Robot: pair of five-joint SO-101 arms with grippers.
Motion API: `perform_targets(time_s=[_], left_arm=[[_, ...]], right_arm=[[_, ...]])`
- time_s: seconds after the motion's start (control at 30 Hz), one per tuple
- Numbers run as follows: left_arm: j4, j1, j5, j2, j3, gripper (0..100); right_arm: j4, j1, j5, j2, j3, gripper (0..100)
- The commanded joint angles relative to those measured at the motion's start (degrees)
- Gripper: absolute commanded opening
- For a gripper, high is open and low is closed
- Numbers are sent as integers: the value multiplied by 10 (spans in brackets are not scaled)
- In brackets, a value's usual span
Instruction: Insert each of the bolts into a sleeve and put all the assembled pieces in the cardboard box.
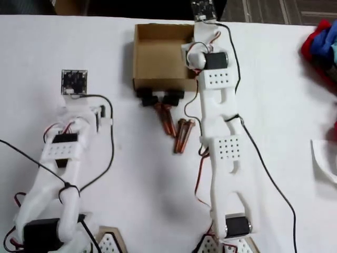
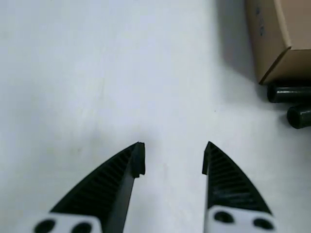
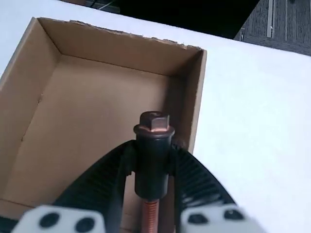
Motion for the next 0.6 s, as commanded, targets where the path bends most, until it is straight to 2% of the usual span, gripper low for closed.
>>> perform_targets(time_s=[0.0, 0.57], left_arm=[[-12, 10, -4, -2, -2, 211], [-12, 10, -4, -2, -2, 211]], right_arm=[[-23, 0, 1, 4, -40, 20], [-49, -3, 0, 87, -40, 23]])
